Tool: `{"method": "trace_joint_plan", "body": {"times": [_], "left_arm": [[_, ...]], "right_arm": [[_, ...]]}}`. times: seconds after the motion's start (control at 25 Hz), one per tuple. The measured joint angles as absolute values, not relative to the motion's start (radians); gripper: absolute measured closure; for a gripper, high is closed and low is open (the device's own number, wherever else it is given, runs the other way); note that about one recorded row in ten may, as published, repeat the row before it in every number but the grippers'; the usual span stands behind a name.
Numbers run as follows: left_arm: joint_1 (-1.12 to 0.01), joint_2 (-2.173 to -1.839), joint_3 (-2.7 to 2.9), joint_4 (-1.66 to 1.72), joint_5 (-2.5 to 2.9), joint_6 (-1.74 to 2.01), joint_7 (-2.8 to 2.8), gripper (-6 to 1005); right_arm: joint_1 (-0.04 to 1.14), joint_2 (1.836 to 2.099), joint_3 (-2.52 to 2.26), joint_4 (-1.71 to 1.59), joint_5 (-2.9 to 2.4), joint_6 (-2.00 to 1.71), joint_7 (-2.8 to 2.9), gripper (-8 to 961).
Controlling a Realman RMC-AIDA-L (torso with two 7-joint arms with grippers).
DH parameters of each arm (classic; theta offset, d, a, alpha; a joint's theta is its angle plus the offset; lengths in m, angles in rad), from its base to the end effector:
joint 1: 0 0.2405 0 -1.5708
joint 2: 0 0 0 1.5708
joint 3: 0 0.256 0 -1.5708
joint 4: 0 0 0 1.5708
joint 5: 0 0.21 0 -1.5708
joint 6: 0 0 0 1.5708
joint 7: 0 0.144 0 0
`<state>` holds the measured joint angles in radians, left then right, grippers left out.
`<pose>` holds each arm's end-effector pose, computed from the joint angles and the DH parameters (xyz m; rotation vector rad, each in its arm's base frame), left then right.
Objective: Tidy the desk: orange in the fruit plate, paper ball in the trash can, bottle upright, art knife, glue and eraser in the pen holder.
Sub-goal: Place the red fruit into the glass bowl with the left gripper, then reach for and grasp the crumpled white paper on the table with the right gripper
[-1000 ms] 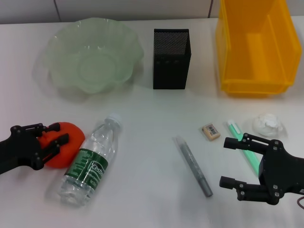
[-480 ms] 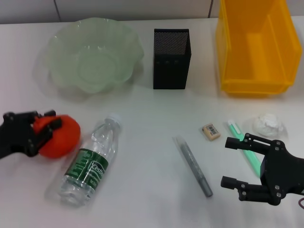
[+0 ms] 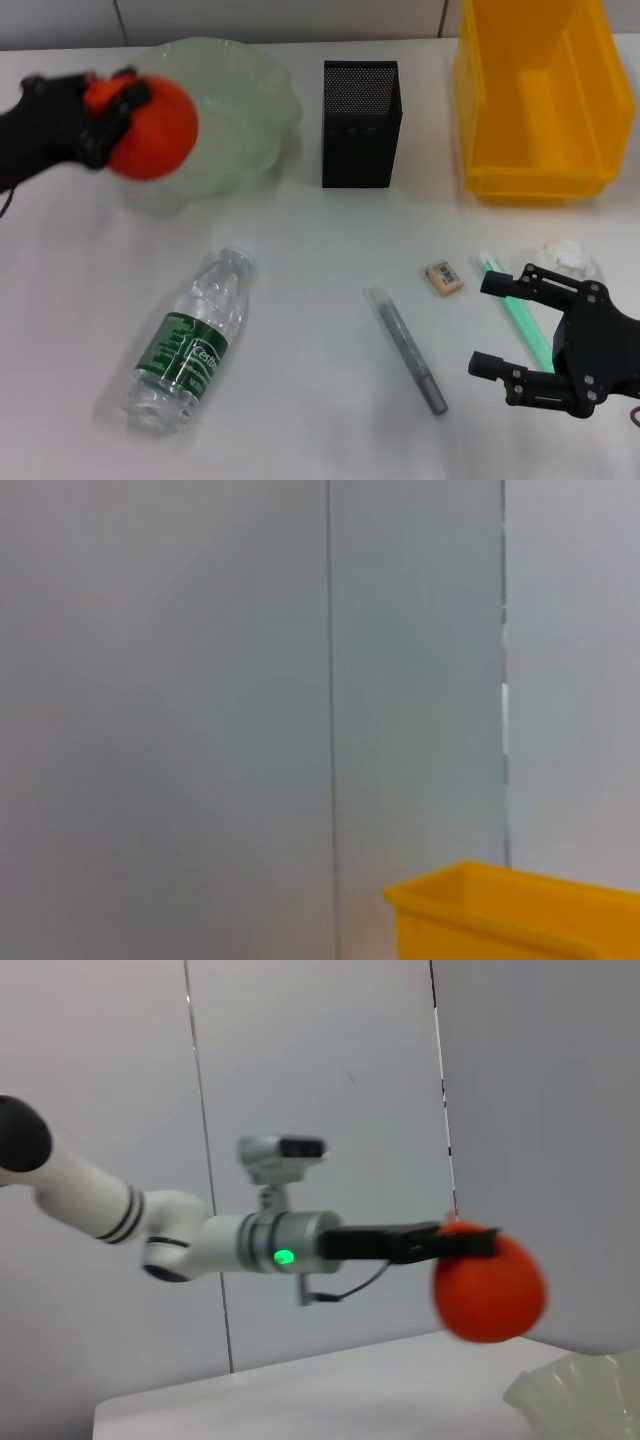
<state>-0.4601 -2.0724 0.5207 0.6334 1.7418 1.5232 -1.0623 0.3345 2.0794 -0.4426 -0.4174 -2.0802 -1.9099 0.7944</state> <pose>-0.2814 0.3370 0.0472 -2.3118 -0.3435 -0.8690 0.2985 0.2195 -0.0097 -2.6562 0.2762 1.0824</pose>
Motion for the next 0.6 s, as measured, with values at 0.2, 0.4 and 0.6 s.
{"method": "trace_joint_plan", "body": {"times": [0.2, 0.4, 0.6], "left_arm": [[-0.576, -2.074, 0.521, 0.494, 1.631, 1.318, -0.988, 883], [-0.662, -2.078, 0.523, 0.384, 1.563, 1.127, -0.907, 876], [-0.685, -2.076, 0.531, 0.359, 1.562, 1.102, -0.865, 554]], "right_arm": [[0.334, 2.08, -0.443, -0.399, -2.055, -1.917, 0.794, 152], [0.328, 2.081, -0.442, -0.381, -2.014, -1.917, 0.794, 153], [0.328, 2.079, -0.435, -0.4, -1.993, -1.917, 0.91, 153]]}}
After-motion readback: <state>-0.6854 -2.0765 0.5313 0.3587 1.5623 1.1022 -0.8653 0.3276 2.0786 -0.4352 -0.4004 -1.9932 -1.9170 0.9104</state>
